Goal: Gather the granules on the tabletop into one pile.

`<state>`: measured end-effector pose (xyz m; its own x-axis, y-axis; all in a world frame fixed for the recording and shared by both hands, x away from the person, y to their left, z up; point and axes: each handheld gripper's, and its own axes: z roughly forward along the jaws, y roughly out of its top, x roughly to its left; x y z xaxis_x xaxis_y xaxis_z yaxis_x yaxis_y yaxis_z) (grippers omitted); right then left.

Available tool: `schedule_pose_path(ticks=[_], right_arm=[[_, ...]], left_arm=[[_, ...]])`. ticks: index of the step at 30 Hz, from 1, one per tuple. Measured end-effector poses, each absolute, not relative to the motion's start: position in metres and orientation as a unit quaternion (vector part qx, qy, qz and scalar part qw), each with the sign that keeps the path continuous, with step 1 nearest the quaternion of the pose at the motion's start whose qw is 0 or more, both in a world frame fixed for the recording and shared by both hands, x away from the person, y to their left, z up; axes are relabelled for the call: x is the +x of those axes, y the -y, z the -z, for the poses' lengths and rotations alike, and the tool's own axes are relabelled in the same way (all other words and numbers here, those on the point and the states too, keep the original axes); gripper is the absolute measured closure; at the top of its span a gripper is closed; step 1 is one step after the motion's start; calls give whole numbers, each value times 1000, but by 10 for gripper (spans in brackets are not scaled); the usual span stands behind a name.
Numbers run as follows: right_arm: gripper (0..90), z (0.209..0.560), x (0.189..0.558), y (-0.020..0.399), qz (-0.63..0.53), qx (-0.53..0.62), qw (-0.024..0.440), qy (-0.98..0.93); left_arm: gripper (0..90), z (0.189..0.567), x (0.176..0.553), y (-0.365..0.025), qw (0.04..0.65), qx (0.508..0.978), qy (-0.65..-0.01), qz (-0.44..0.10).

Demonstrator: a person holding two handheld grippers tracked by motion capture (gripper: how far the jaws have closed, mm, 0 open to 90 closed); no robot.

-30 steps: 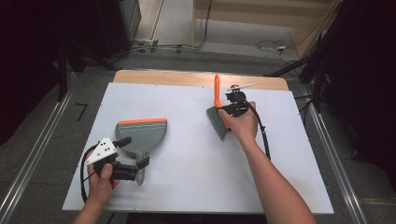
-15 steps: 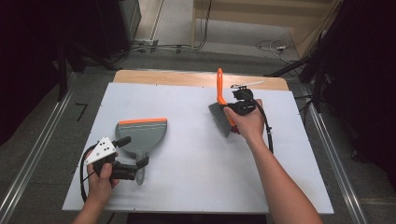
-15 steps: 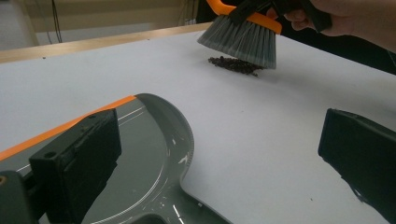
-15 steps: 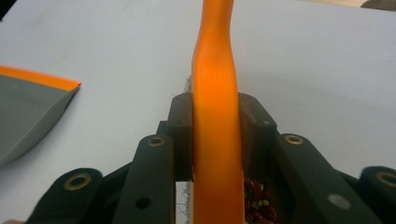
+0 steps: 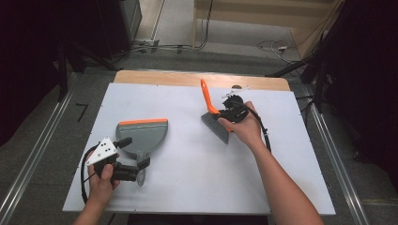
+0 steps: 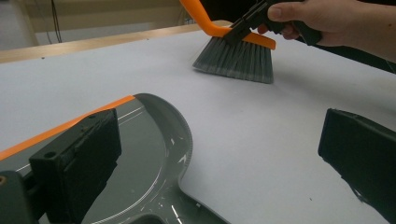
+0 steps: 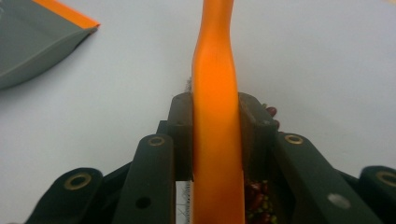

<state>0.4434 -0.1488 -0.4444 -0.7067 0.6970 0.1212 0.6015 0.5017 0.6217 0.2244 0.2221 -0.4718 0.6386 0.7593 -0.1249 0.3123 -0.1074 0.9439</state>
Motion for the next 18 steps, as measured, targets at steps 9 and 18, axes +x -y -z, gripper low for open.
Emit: schedule_pose_path(ticks=[9,18], right_arm=[[685,443,448,157,-322,346,92,-876],[686,429,439,164,-333,343,112,-871]], left_arm=[[0,472,225,-222,553,717,-373,-202],[0,472,225,-222,553,717,-374,-202]])
